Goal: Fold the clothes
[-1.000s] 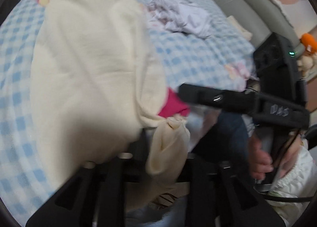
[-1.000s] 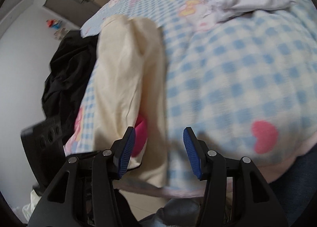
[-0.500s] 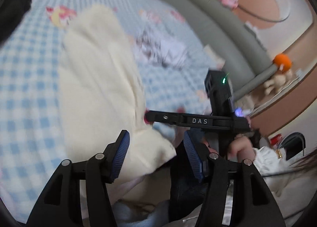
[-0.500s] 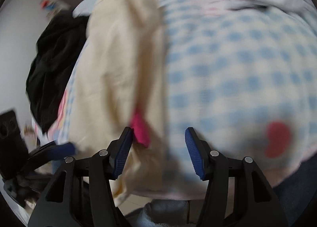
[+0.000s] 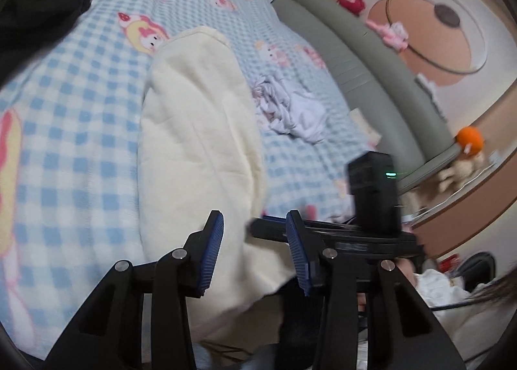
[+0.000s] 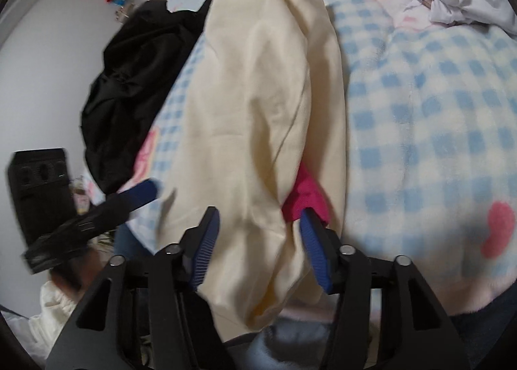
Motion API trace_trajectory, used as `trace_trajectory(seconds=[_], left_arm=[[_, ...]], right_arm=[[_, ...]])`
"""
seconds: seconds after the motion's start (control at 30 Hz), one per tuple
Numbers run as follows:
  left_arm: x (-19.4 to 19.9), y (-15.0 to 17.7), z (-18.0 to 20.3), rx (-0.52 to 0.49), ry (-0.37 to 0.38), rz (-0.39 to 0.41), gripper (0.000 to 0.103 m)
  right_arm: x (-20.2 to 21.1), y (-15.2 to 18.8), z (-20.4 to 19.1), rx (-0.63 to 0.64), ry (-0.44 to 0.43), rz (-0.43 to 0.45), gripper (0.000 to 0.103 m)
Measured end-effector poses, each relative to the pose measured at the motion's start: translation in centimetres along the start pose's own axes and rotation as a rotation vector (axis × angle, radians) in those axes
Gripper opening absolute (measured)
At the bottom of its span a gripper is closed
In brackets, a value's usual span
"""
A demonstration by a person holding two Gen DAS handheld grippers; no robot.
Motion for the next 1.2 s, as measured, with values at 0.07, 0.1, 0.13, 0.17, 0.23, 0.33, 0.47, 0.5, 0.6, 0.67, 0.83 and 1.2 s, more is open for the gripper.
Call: trace_trajectory(seconds=[0.07,0.1,0.13,0.17,0.23,0.33,0.47,0.5,0.6,0.67,0.83,1.2], left_arm=[[-0.2,0.3,-0.5,0.010,-0.023,-0.015,0.041],[-0.6,0.5,-0.8,0.014,-0.039,-0.026,0.042],[-1.0,0.8,-1.1,0.018,-0.059,-0.037,0.042],[-1.2,0.9,-1.3,0.023,-0.059,-0.043,0.042],[-1.1,1.2,-1.6,0.038,-0.025,-0.046,0.043],[-0.5,1.2,-1.6,0.044,0.007,-0.034,0.044],[-0.5,1.1,-1.4,0.038,0.000,-0.029,0.045],[-0.7,1.1,-1.4,0.038,-0.004,-0.032,0.045],[-1.1,1.2,-1.3,0.037,-0.018,-0.042,0.045],[-1.5,1.3,-1.3,0.036,-0.028,-0.048,0.045],[-2.1,1.5,-1.1,0.026,-0.050,-0.062,0.049],[-2.9,1.6,-2.3,0.043,-0.097,-0.093,0.051]], right_arm=[[-0.1,-0.5,-0.3,0.045,0.051,-0.001,0.033],[-0.2,-0.8,-0.4,0.067,0.077,-0.001,0.027],[0.0,-0.9,-0.6,0.091,0.103,0.003,0.024],[0.3,-1.0,-0.7,0.101,0.120,0.013,0.021],[1.1,-1.4,-0.7,0.113,0.148,0.034,0.019],[1.4,-1.0,0.1,0.087,0.196,0.027,0.019],[2.9,-2.1,0.3,0.016,0.165,0.068,0.023],[3.0,-2.2,0.1,0.025,0.135,0.078,0.026],[2.3,-1.8,-0.9,0.055,0.051,0.038,0.035],[1.5,-1.1,-1.2,0.074,0.036,-0.013,0.036],[0.0,0.6,0.3,0.028,0.145,-0.098,0.041],[1.5,0.2,-0.4,0.078,0.088,0.004,0.019]])
Point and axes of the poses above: each gripper's, at about its wrist camera, not at the fingertips, and x roughly against the way its jaws point, z to its right, y to its underside, the point moved 3 cm from there along -x, roughly the way its jaws point, and after that the axes turned 15 degrees about x, right-handed, at the moved point
